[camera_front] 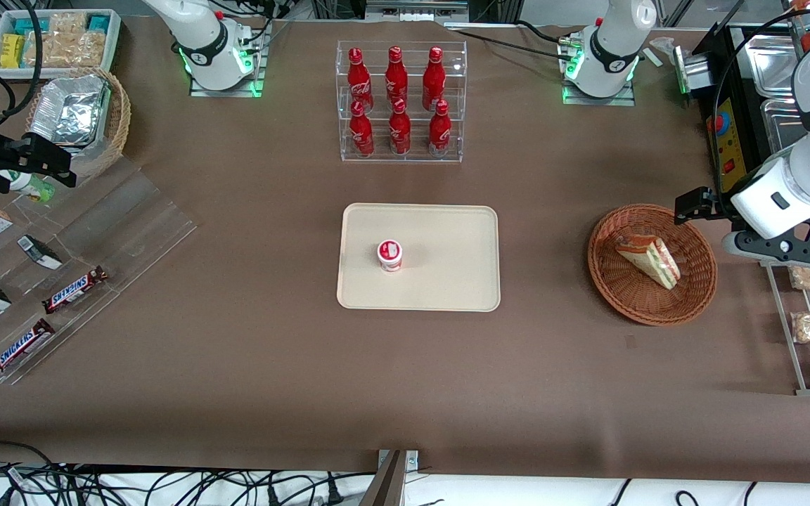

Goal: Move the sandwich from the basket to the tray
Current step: 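Lower the left gripper over the wrapped sandwich in the wicker basket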

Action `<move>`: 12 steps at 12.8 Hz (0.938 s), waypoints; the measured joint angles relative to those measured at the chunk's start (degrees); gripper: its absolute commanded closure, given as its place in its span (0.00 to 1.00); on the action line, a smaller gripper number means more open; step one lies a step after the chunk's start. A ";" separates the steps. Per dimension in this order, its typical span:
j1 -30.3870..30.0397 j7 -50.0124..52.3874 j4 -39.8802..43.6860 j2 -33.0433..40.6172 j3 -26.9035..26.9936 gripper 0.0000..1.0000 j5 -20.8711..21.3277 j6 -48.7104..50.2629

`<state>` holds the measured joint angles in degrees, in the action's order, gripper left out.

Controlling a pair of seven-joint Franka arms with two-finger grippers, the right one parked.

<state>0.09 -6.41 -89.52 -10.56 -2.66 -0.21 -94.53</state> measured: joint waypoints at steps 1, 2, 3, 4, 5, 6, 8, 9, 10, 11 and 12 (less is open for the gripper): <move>0.00 0.00 0.07 -0.06 0.07 0.00 0.00 0.11; 0.00 0.00 0.14 -0.14 0.12 0.00 0.00 0.28; -0.01 0.00 0.18 -0.22 0.18 0.00 0.00 0.33; -0.01 0.01 0.19 -0.31 0.21 0.00 0.00 0.35; -0.01 0.21 0.20 -0.44 0.21 0.00 0.00 0.37; -0.02 0.78 0.20 -0.74 0.23 0.00 0.00 0.46; -0.20 7.54 0.14 -2.23 0.45 0.00 0.00 0.75; -0.49 12.99 0.13 -3.34 0.51 0.00 0.00 0.74; -0.82 17.09 0.15 -4.32 0.53 0.00 0.17 0.67; -1.31 22.06 0.16 -5.62 0.56 0.00 1.71 0.61; -1.52 25.94 0.12 -6.40 0.58 0.00 3.08 0.38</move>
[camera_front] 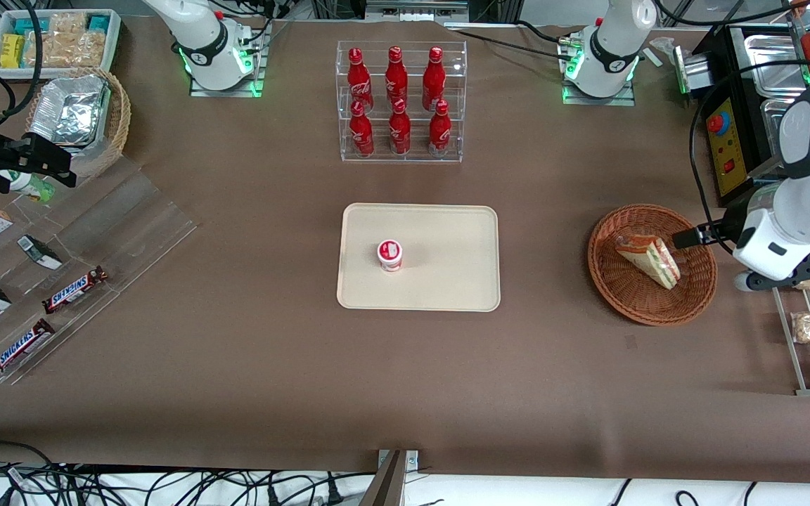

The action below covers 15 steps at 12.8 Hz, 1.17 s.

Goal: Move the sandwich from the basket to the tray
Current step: 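Lower the left gripper over the wrapped sandwich in the wicker basket, then close the left gripper on the sandwich and lift it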

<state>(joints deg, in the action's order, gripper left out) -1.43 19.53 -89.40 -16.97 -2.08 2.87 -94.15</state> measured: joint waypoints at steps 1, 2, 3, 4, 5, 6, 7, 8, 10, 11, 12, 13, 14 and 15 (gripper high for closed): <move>-0.07 5.01 -0.20 -0.80 0.00 0.00 1.41 -0.80; -0.11 9.14 -1.22 -1.51 0.01 0.00 2.23 -2.78; -0.45 12.29 -3.07 -1.94 0.04 0.00 2.72 -5.82; -1.21 14.58 -5.45 -2.17 0.05 0.00 2.87 -9.24; -2.11 16.60 -8.34 -2.18 0.10 0.00 2.87 -13.04; -3.00 18.75 -11.42 -2.12 0.11 0.00 2.88 -17.25; -3.72 20.67 -14.74 -1.94 0.13 0.00 2.88 -21.58; -4.10 22.32 -18.18 -1.58 0.13 0.00 2.88 -25.74; -4.17 26.33 -24.72 -0.59 0.06 0.00 2.88 -33.10; -4.15 28.10 -27.50 -0.21 -0.11 0.00 2.88 -36.37; -4.11 29.28 -30.07 0.16 -0.25 0.00 2.88 -39.21; -4.06 29.91 -32.42 0.61 -0.31 0.00 2.88 -41.63; -4.05 30.34 -34.28 1.04 -0.35 0.00 2.88 -43.21; -4.04 30.66 -35.60 1.46 -0.42 0.00 2.88 -44.02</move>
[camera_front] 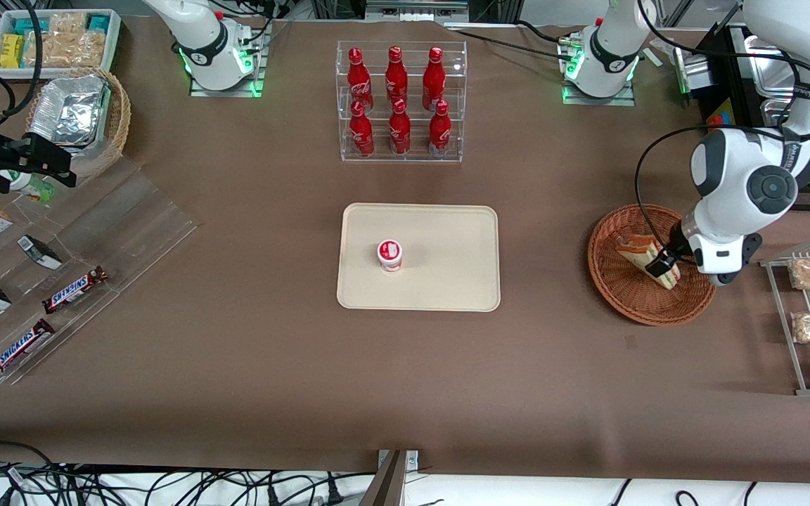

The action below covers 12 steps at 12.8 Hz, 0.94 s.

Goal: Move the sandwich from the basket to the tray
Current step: 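Close the left gripper on the sandwich and lift it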

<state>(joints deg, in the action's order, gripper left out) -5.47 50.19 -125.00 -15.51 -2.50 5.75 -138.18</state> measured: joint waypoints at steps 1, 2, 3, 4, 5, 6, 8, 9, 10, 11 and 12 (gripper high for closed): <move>0.02 0.11 -0.79 0.38 -0.09 0.00 0.00 -0.31; 0.05 0.17 -1.26 0.71 -0.21 0.00 0.00 -0.34; 0.14 0.27 -1.48 0.90 -0.32 0.00 0.00 -0.34; 0.27 0.53 -1.52 0.93 -0.42 0.00 0.00 -0.34; 0.39 0.98 -1.56 0.93 -0.51 0.00 0.00 -0.34; 0.48 1.26 -1.60 0.93 -0.58 0.00 0.00 -0.34; 0.60 1.64 -1.78 0.92 -0.67 0.00 0.00 -0.45; 0.63 1.89 -2.00 0.93 -0.69 0.00 0.00 -0.92; 0.65 2.13 -2.34 0.91 -0.70 0.13 0.00 -1.44; 0.65 2.23 -2.62 0.91 -0.70 0.31 0.00 -1.82; 0.65 2.27 -2.82 0.89 -0.70 0.48 0.00 -2.09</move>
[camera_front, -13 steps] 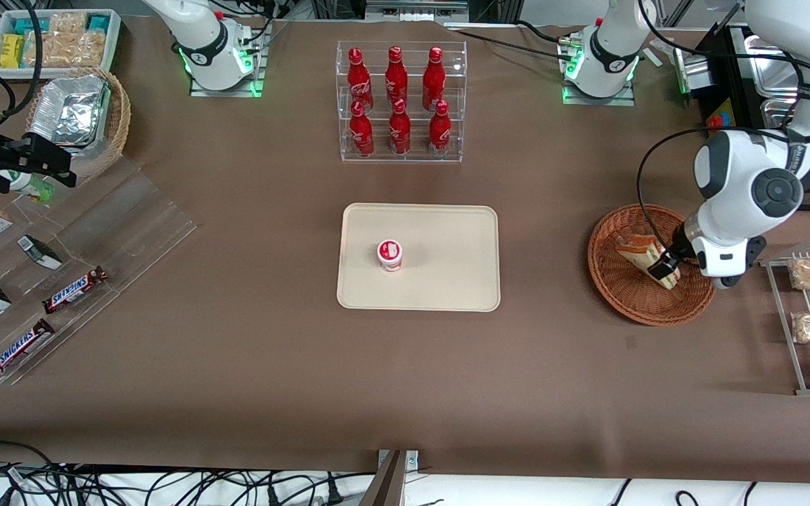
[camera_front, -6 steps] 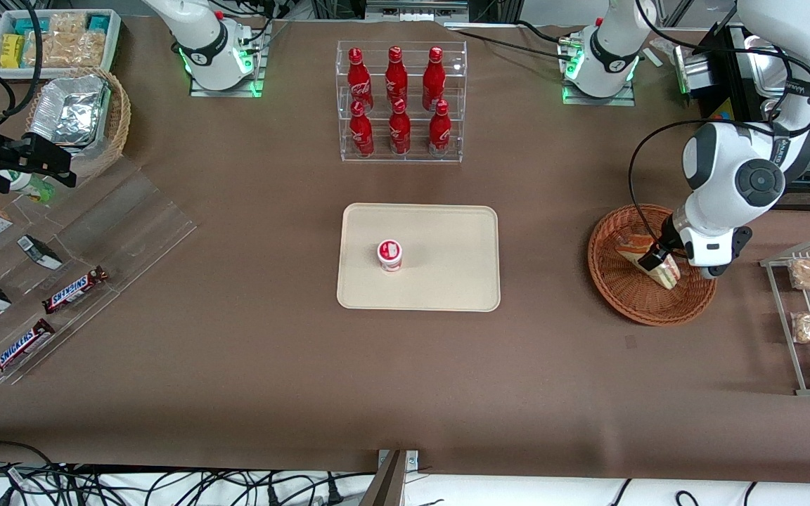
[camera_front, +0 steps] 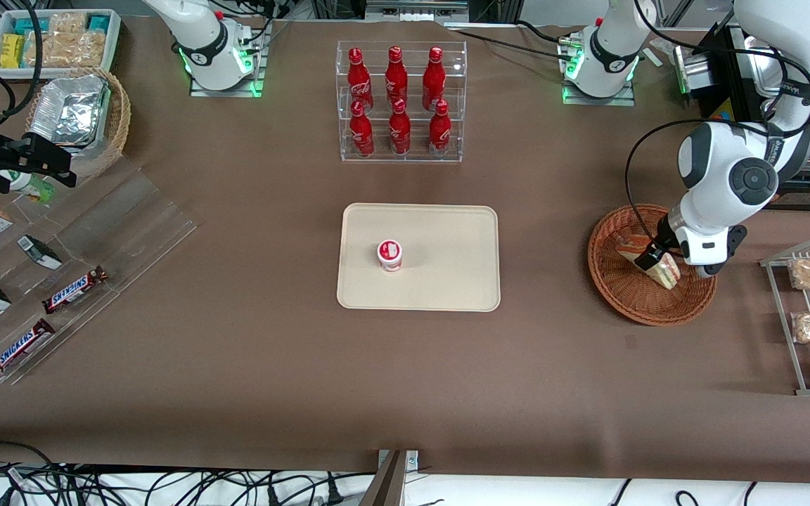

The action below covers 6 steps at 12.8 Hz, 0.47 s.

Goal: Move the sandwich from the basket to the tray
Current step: 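Close the left gripper on the sandwich and lift it, then carry the sandwich with the left gripper over the cream tray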

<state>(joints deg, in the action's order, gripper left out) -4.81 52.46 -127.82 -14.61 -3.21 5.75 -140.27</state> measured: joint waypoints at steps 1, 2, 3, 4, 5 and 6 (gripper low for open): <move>0.00 0.01 -0.11 -0.03 0.00 0.56 0.00 -0.18; 0.00 0.01 -0.13 -0.03 0.00 0.56 0.00 -0.24; 0.00 0.02 -0.13 -0.03 0.00 0.56 0.00 -0.28; 0.00 0.02 -0.13 -0.03 0.00 0.56 0.01 -0.33; 0.02 0.02 -0.13 -0.03 -0.01 0.56 0.32 -0.36; 0.07 0.02 -0.10 -0.02 -0.04 0.56 0.97 -0.37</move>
<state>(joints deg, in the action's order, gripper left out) -4.74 52.48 -127.92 -14.64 -3.24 6.72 -140.63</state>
